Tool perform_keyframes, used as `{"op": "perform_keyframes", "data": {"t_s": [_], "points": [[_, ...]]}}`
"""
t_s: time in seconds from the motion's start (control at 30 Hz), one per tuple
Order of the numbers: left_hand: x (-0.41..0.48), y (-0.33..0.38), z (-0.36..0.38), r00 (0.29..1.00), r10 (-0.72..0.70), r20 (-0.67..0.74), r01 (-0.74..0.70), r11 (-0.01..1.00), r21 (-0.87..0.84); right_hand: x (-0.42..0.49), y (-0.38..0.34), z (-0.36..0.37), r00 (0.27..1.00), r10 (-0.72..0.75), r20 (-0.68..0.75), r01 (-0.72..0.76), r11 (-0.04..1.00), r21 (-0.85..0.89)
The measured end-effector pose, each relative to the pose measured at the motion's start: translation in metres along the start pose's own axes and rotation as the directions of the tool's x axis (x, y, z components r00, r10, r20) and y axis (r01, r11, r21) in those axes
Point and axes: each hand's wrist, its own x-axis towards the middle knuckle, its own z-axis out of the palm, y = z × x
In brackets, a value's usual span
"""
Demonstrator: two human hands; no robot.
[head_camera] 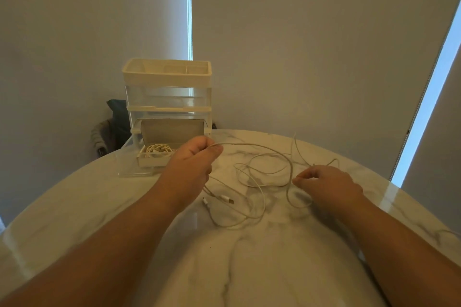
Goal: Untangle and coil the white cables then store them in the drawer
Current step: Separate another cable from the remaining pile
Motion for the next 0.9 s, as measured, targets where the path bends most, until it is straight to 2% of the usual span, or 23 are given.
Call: {"op": "perform_keyframes", "data": {"t_s": [0.1, 0.17, 0.2, 0.23, 0.27, 0.3, 0.33, 0.37, 0.4, 0.47, 0.53, 0.57, 0.6, 0.63, 0.73, 0.83, 0.9], "points": [[-0.004, 0.004, 0.008, 0.999, -0.048, 0.016, 0.050, 0.993, -0.103, -0.015, -0.018, -0.007, 1.000, -0.014, -0.010, 0.012, 0.987, -0.158], [-0.006, 0.009, 0.012, 0.994, -0.102, 0.041, 0.108, 0.972, -0.210, -0.026, -0.025, -0.012, 0.990, -0.111, -0.083, 0.094, 0.979, -0.178], [-0.007, 0.010, 0.014, 0.990, -0.125, 0.059, 0.137, 0.952, -0.274, -0.030, -0.027, -0.015, 0.973, -0.185, -0.140, 0.176, 0.981, -0.077], [-0.008, 0.012, 0.016, 0.986, -0.144, 0.078, 0.162, 0.928, -0.336, -0.035, -0.027, -0.017, 0.953, -0.249, -0.174, 0.271, 0.956, 0.116], [-0.008, 0.013, 0.017, 0.983, -0.156, 0.095, 0.181, 0.906, -0.383, -0.042, -0.029, -0.018, 0.940, -0.302, -0.158, 0.340, 0.866, 0.367], [-0.008, 0.014, 0.019, 0.981, -0.162, 0.105, 0.191, 0.893, -0.409, -0.048, -0.031, -0.018, 0.924, -0.369, -0.100, 0.355, 0.730, 0.585], [-0.008, 0.014, 0.020, 0.981, -0.163, 0.101, 0.190, 0.894, -0.406, -0.051, -0.031, -0.017, 0.893, -0.448, -0.033, 0.334, 0.613, 0.716], [-0.008, 0.013, 0.021, 0.983, -0.160, 0.087, 0.181, 0.906, -0.382, -0.053, -0.031, -0.015, 0.854, -0.520, 0.023, 0.317, 0.555, 0.769], [-0.008, 0.012, 0.021, 0.986, -0.151, 0.067, 0.165, 0.922, -0.350, -0.055, -0.032, -0.014, 0.806, -0.586, 0.082, 0.322, 0.551, 0.770], [-0.007, 0.011, 0.022, 0.991, -0.132, 0.039, 0.137, 0.942, -0.307, -0.058, -0.034, -0.014, 0.711, -0.649, 0.270, 0.291, 0.621, 0.728], [-0.005, 0.009, 0.022, 0.991, -0.130, 0.025, 0.132, 0.944, -0.303, -0.062, -0.035, -0.010, 0.586, -0.630, 0.509, 0.185, 0.716, 0.673], [-0.005, 0.009, 0.022, 0.991, -0.130, 0.020, 0.130, 0.944, -0.303, -0.065, -0.035, -0.007, 0.527, -0.612, 0.589, 0.136, 0.745, 0.653], [-0.004, 0.009, 0.022, 0.992, -0.127, 0.018, 0.127, 0.947, -0.296, -0.067, -0.036, -0.001, 0.508, -0.595, 0.623, 0.097, 0.758, 0.645], [-0.004, 0.009, 0.022, 0.992, -0.122, 0.018, 0.122, 0.951, -0.284, -0.067, -0.036, 0.006, 0.537, -0.573, 0.619, 0.072, 0.762, 0.643], [-0.004, 0.010, 0.018, 0.996, -0.092, 0.022, 0.095, 0.973, -0.212, -0.065, -0.037, 0.021, 0.686, -0.483, 0.544, 0.028, 0.765, 0.644], [-0.003, 0.010, 0.012, 0.996, -0.083, 0.021, 0.084, 0.994, -0.072, -0.056, -0.034, 0.025, 0.749, -0.425, 0.508, -0.072, 0.711, 0.700], [-0.002, 0.008, 0.008, 0.995, -0.094, 0.028, 0.095, 0.995, -0.029, -0.052, -0.032, 0.025, 0.782, -0.402, 0.476, -0.080, 0.693, 0.716]]}}
